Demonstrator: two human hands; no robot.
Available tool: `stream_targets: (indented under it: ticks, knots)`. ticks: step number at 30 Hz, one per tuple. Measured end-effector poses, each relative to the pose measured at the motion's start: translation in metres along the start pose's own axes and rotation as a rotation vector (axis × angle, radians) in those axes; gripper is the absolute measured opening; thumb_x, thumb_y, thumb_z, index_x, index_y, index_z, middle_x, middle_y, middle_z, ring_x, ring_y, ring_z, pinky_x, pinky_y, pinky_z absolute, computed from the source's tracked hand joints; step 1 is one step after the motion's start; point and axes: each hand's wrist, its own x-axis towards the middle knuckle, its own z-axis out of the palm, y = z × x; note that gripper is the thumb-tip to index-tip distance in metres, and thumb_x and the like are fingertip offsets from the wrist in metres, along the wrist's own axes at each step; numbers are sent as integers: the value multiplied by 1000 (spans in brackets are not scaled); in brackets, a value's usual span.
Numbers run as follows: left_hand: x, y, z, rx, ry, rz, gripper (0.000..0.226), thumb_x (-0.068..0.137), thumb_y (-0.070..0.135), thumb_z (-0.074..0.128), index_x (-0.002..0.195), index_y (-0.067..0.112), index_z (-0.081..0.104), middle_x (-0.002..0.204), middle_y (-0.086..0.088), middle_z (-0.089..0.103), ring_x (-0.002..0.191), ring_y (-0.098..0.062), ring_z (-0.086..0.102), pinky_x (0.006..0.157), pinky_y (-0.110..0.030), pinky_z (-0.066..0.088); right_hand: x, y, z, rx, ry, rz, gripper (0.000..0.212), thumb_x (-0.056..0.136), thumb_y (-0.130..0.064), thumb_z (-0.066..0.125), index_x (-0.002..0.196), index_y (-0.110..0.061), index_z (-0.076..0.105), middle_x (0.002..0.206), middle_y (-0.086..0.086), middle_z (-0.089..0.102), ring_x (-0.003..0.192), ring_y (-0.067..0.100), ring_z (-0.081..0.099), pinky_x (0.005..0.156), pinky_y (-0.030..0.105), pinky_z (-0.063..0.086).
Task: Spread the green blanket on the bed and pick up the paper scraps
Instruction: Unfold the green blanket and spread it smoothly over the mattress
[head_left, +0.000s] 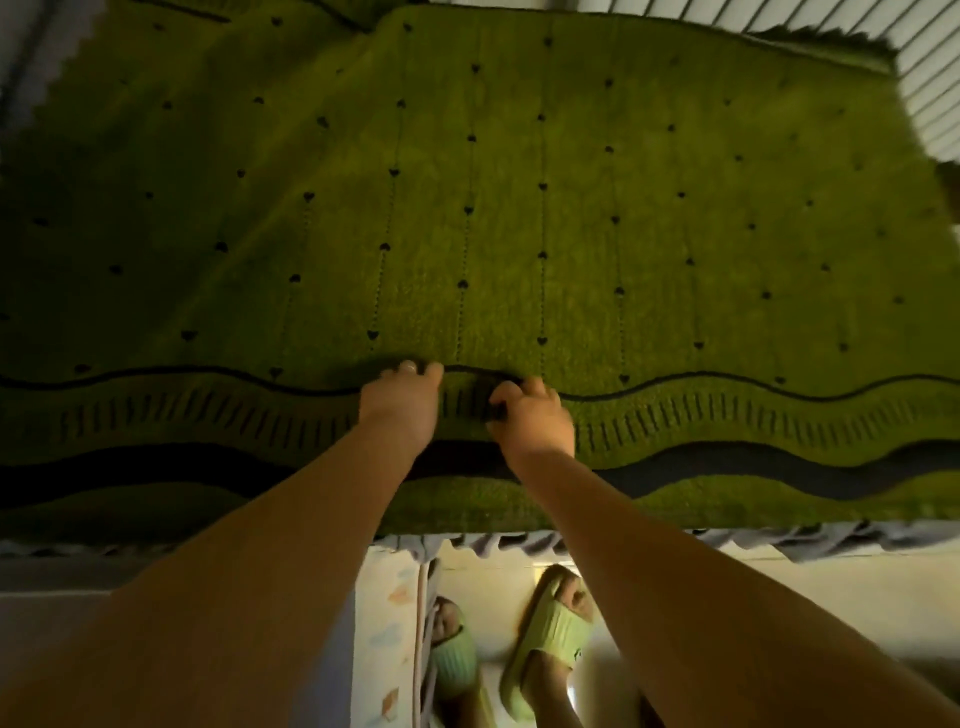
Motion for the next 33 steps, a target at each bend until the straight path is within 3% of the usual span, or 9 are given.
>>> stream_targets:
  ticks: [4, 7, 11, 14, 18, 21, 25, 29, 33]
  knots:
    - [0, 40, 15, 14, -97, 87, 83, 87, 19, 67, 149, 39, 15, 156, -13, 3, 141, -42, 10, 103, -49, 38, -14, 50, -10, 99, -177, 169, 44, 82, -31, 72, 119, -36, 47, 128, 3, 41, 124, 28, 42, 97, 45, 41]
    - [-2, 36, 21, 56, -175, 76, 71, 82, 8, 69, 137, 31, 31, 150, -14, 23, 138, -42, 17, 101, -47, 43, -43, 69, -5, 124, -292, 169, 32, 84, -30, 70, 110, -32, 53, 125, 0, 42, 119, 25, 47, 97, 42, 44]
    - [-3, 44, 5, 273, -441, 111, 48, 86, 28, 67, 128, 17, 46, 134, -12, 47, 129, -36, 40, 98, -43, 44, -35, 73, -27, 152, -455, 132, 30, 88, -43, 63, 113, -26, 62, 123, 1, 58, 113, 25, 58, 96, 38, 49]
    - [11, 62, -17, 133, -265, 65, 23, 94, 24, 53, 114, 13, 54, 104, -3, 58, 99, -20, 56, 82, -31, 45, -1, 89, -59, 169, -325, 170, 28, 95, -35, 50, 118, -23, 61, 120, 5, 64, 110, 27, 62, 91, 36, 51]
    - [42, 94, -41, -4, -30, -5, 48, 94, 16, 52, 139, 20, 37, 141, -11, 39, 121, -27, 46, 92, -37, 47, 35, 126, -84, 65, -121, 177, 47, 94, -23, 55, 138, -31, 41, 143, 3, 38, 133, 25, 38, 105, 41, 41]
    - [63, 117, -60, -73, -156, -9, 75, 94, 27, 56, 152, 34, 9, 160, -11, -3, 145, -35, 13, 109, -48, 35, 59, 151, -100, 35, -182, 301, 88, 87, -30, 68, 153, -35, 10, 160, 2, 8, 146, 30, 14, 112, 59, 27]
    - [86, 121, -61, -64, -347, -5, 95, 89, 33, 64, 149, 43, -9, 153, -6, -35, 145, -39, -16, 111, -62, 25, 74, 176, -93, 93, -351, 615, 135, 72, -34, 82, 143, -34, -32, 155, 11, -33, 148, 39, -10, 105, 69, 30]
    - [117, 124, -80, -174, -162, -59, 75, 90, 31, 63, 148, 32, 16, 158, -10, -23, 146, -37, -9, 109, -60, 30, 107, 151, -93, 72, -354, 769, 120, 83, -28, 74, 150, -18, -24, 156, 21, -26, 148, 40, -8, 109, 69, 21]
    - [173, 123, -131, -158, -84, -11, 78, 90, 30, 63, 150, 29, 14, 159, -8, -17, 147, -35, -5, 111, -58, 29, 176, 126, -129, 109, -212, 573, 116, 81, -37, 74, 152, -24, -18, 160, 10, -21, 149, 35, -7, 109, 70, 17]
